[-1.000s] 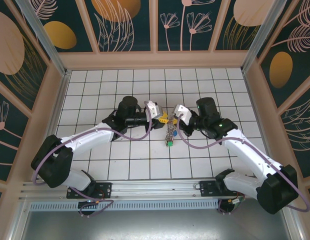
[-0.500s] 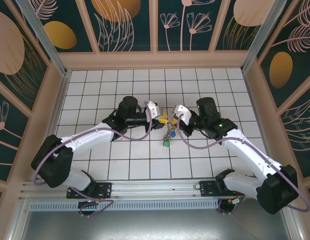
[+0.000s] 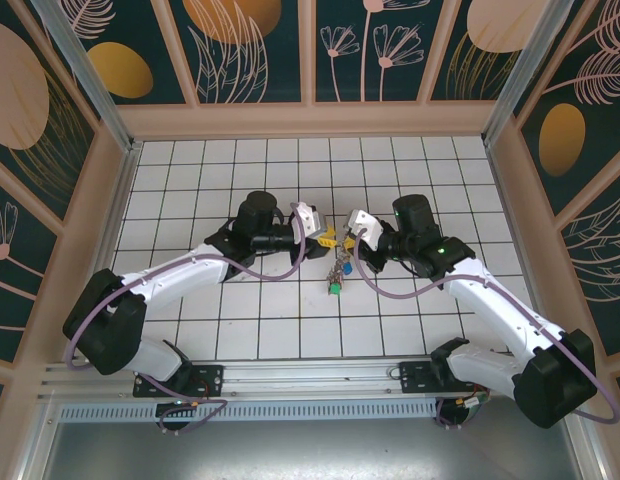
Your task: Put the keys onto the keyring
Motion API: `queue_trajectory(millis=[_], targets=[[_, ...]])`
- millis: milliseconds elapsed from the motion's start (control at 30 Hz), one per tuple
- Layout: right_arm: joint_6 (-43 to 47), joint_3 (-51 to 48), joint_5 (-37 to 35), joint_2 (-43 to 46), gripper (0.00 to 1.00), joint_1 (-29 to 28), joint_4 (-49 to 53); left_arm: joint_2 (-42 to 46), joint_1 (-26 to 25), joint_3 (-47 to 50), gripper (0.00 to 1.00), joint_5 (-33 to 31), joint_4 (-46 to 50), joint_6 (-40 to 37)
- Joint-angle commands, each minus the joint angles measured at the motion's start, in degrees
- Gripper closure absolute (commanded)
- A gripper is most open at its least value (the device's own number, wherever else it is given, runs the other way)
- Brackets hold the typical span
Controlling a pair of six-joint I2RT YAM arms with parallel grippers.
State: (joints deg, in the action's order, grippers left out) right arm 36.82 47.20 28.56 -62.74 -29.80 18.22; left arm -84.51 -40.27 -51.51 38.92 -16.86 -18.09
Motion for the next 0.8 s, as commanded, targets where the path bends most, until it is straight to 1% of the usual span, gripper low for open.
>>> queue_trajectory(millis=[0, 200, 667, 767], targets=[[0.9, 0.3, 2.3, 1.3, 1.0, -0.4, -3.6, -1.0, -0.1, -2.4, 0.72, 2.1, 2.8, -2.0], [1.1, 0.7, 2.7, 1.2, 1.0, -0.4, -3.7, -1.9, -0.2, -3.8, 0.72, 2.3, 5.8, -3.8], [1.9, -0.6, 5.1, 2.4, 1.0, -0.4, -5.3, -1.9, -0.2, -3.9, 0.72, 4.7, 7.0, -5.6], [2.0, -0.8, 5.9, 2.6, 1.0, -0.4, -5.4, -2.3, -0.1, -5.9, 0.72, 5.3, 8.4, -6.3]])
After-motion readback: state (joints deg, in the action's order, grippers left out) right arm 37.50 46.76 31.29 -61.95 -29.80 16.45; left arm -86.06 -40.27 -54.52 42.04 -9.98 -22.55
